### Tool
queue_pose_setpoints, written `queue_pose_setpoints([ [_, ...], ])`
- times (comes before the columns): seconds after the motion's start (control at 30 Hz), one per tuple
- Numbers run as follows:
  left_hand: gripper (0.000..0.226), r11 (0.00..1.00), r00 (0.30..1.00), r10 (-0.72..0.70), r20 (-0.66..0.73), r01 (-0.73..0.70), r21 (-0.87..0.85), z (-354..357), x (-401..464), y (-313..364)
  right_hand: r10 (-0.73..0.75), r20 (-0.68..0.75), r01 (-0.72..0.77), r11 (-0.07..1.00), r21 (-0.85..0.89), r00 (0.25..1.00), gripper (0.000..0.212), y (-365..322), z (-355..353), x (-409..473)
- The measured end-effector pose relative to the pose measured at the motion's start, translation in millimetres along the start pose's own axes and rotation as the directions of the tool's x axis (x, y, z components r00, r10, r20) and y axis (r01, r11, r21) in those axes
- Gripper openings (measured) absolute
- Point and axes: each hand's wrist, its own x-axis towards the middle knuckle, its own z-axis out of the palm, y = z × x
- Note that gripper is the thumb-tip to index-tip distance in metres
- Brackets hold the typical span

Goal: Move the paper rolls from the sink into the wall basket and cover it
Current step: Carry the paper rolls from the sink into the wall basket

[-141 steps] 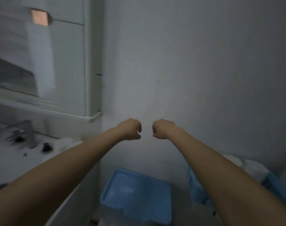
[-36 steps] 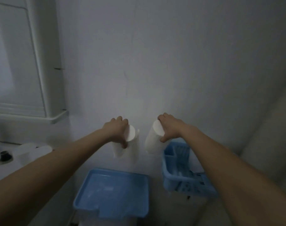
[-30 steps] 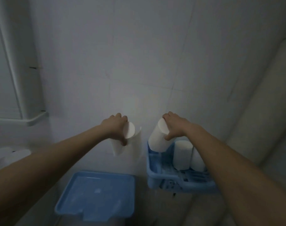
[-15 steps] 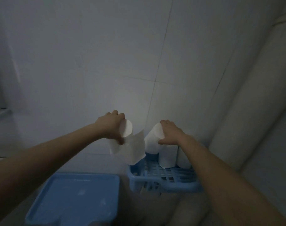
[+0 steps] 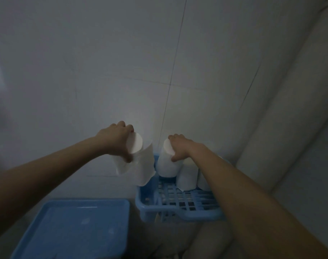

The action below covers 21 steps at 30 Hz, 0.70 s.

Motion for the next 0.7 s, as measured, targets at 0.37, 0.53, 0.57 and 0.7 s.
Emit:
queue_pose_setpoints([
  [0.37, 0.101, 0.999, 0.999, -0.014, 0.039, 0.016, -0.030, 6, 3, -8, -0.027, 0.096, 0.041, 0.988, -0.146, 0.995, 0.087, 4, -2, 15],
  [0.53, 0.100, 0.999, 0.999, -0.016, 0.050, 0.017, -0.033, 7, 4, -10, -0.018, 0.157, 0.036, 0.993, -0.116, 0.988, 0.090, -3, 22, 19],
  [0.57, 0.099, 0.999, 0.999, -0.015, 0.052, 0.016, -0.034, 7, 4, -10, -0.015, 0.158, 0.033, 0.993, -0.115, 0.987, 0.089, -5, 28, 20],
  [0.7, 0.099, 0.999, 0.998, -0.020, 0.059, 0.021, -0.032, 8, 4, -13, -0.002, 0.167, 0.017, 0.996, -0.088, 0.986, 0.087, -7, 47, 27],
])
